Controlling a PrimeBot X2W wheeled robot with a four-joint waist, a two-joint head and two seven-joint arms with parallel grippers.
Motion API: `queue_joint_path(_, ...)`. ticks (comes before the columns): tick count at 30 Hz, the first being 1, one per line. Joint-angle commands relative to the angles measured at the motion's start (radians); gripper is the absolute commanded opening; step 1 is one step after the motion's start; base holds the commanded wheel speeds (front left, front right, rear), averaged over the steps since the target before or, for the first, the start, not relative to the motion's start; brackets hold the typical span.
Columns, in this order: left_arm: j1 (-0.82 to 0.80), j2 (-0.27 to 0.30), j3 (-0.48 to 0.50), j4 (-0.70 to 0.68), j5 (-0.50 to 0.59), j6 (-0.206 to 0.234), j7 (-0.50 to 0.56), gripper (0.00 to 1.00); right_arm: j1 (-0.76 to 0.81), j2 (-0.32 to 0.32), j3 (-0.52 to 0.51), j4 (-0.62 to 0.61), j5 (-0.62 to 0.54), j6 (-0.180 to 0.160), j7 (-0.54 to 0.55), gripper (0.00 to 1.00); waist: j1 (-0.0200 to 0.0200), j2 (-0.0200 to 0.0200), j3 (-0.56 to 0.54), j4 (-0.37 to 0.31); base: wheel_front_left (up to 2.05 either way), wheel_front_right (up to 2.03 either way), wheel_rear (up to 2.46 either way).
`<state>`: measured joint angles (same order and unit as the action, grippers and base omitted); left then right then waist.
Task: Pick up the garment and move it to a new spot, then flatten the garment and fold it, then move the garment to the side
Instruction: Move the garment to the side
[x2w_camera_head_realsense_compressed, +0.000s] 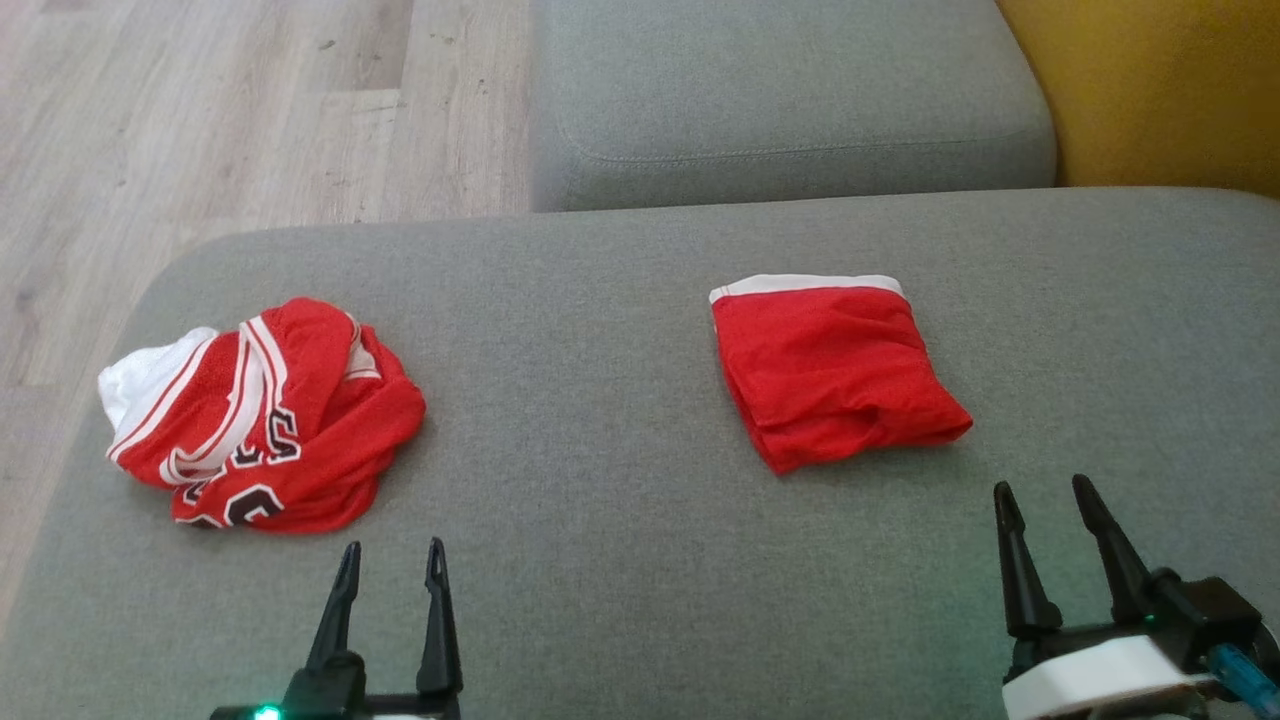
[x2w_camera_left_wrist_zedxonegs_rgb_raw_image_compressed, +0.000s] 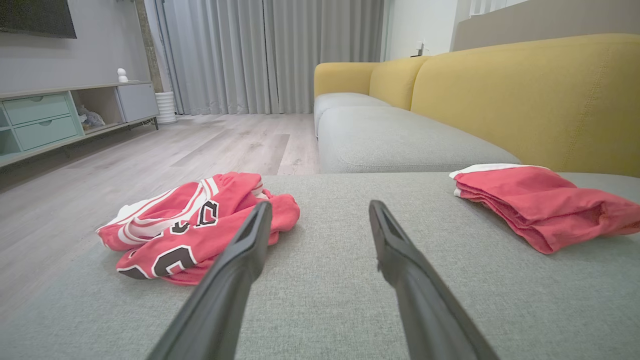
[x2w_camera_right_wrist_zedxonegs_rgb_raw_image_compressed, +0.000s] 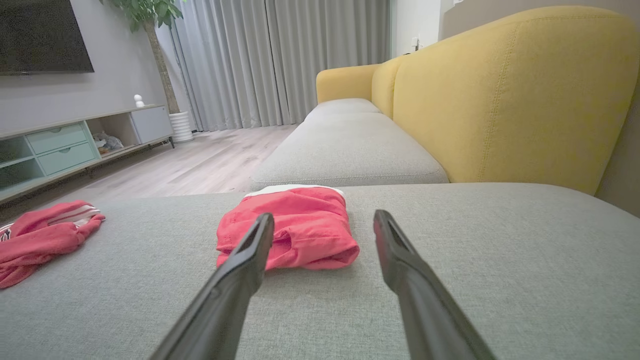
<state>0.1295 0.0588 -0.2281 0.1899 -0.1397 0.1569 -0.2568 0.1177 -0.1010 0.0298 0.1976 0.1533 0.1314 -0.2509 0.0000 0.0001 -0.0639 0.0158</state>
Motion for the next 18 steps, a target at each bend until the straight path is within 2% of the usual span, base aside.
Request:
queue_joint_path(1,-0.042,-0.006,0.035,-0.027,0.005,-0.005,-0.005,1.0,-0.025,-0.007,0.025,-0.029,0.005,-0.001,-0.011,1.0,0.0,-0.0001,0.001,0.002,0.0,0.0,0.0)
queue_joint_path(18,-0.041,-0.008,0.05,-0.032,0.004,-0.003,-0.005,1.0,-0.019,-0.008,0.024,-0.004,0.014,-0.001,-0.011,1.0,0.0,-0.0001,0.005,0.008,0.0,0.0,0.0)
